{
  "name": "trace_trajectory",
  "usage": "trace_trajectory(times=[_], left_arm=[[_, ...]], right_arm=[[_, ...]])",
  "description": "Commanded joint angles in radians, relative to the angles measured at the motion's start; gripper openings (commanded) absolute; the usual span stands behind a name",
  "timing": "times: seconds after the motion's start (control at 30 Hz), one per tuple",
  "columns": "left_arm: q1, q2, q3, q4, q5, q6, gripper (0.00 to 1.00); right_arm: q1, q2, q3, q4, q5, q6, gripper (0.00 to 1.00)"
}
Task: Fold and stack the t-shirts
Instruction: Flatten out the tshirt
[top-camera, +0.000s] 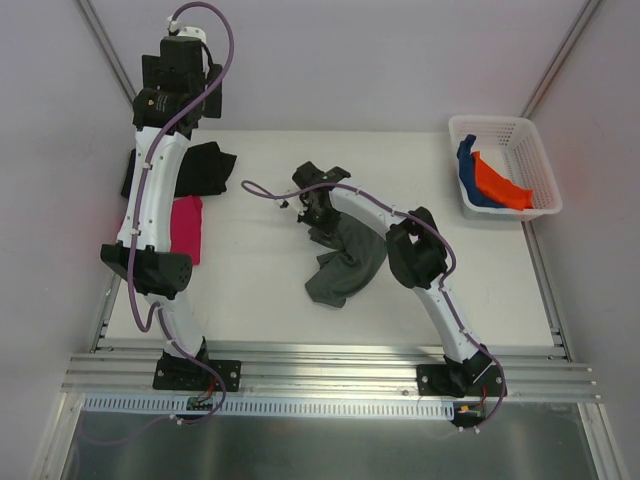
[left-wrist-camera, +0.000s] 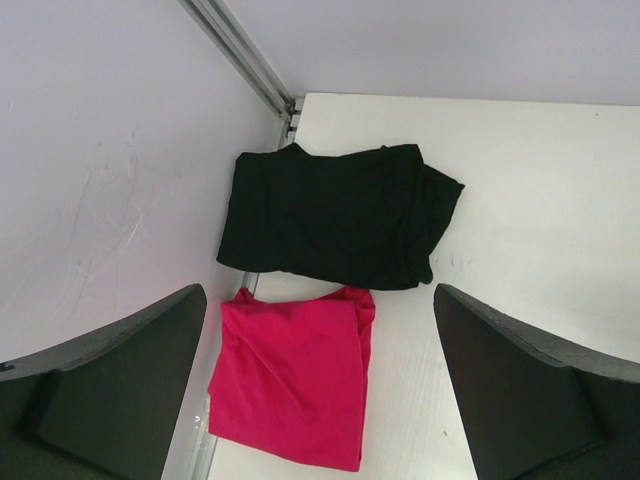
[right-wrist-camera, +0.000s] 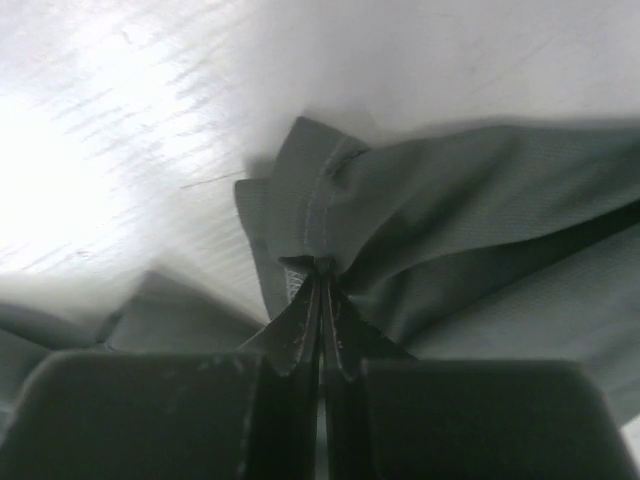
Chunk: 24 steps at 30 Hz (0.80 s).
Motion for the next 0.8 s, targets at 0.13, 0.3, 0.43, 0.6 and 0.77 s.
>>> trace_trajectory(times=[0.13, 0.3, 0.43, 0.6, 0.77], left_arm=[[-0.010, -0.042, 0.019, 0.007, -0.035, -0.007, 0.99], [0.006, -0.022, 0.057, 0.010, -0.096, -0.033, 0.99], [0.024, -0.003, 0.106, 0.019, -0.136, -0.046, 0.99], [0.024, 0.010, 0.106, 0.022, -0.135, -0.046, 0.99], [0.024, 0.030, 0.126, 0.028, -0.147, -0.046, 0.99]], right_arm=[[-0.041, -0.125, 0.055, 0.037, 0.128, -0.030, 0.01], [-0.105, -0.209, 0.252, 0.084, 0.126, -0.054, 0.01], [-0.108, -0.291, 0.322, 0.206, 0.106, -0.051, 0.01], [-0.108, -0.416, 0.343, 0.420, 0.060, 0.023, 0.01], [-0.111, -0.472, 0.419, 0.561, 0.060, 0.035, 0.01]])
